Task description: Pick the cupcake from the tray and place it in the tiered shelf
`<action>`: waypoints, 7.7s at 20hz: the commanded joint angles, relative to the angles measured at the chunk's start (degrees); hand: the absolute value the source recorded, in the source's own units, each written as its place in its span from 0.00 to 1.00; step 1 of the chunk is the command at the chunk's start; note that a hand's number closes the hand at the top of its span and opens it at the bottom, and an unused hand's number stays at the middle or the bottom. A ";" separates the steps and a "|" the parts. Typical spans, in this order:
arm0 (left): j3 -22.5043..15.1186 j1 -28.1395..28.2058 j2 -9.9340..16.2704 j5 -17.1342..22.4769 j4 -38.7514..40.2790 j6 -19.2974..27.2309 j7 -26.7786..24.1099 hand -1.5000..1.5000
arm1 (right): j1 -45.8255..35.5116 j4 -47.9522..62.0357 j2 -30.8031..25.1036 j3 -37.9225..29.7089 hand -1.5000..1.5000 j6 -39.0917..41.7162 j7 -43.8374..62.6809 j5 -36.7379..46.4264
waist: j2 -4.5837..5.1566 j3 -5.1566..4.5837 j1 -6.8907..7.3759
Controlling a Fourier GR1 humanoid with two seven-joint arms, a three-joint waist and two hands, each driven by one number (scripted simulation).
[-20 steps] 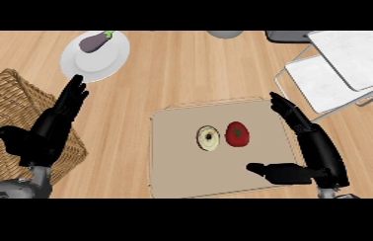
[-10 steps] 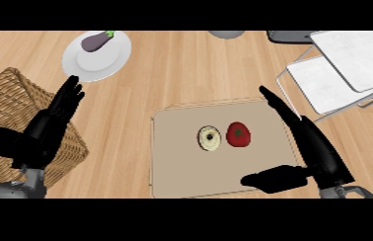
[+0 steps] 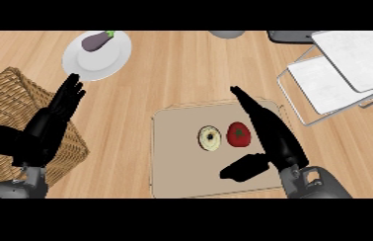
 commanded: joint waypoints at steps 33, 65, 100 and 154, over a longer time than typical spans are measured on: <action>7.12 1.09 -7.01 -5.82 -0.36 -7.60 0.15 0.50 | -5.02 22.17 17.46 -2.72 0.00 21.01 10.69 18.34 | 0.00 0.03 -0.20; 12.75 0.35 -9.37 -7.50 1.00 -12.66 -0.52 0.50 | -0.92 37.70 19.63 -3.28 1.00 9.30 -5.38 26.01 | 0.05 0.03 -0.14; 10.01 -0.80 -12.99 -11.74 0.51 -10.40 1.58 0.50 | 36.13 -42.22 -6.41 -12.20 1.00 -2.82 -14.59 28.36 | -0.08 -0.01 -1.43; 10.32 -0.54 -13.64 -12.30 0.38 -11.86 1.60 0.50 | -27.65 24.65 -20.41 -30.82 1.00 15.76 -46.23 20.44 | 0.10 0.03 0.10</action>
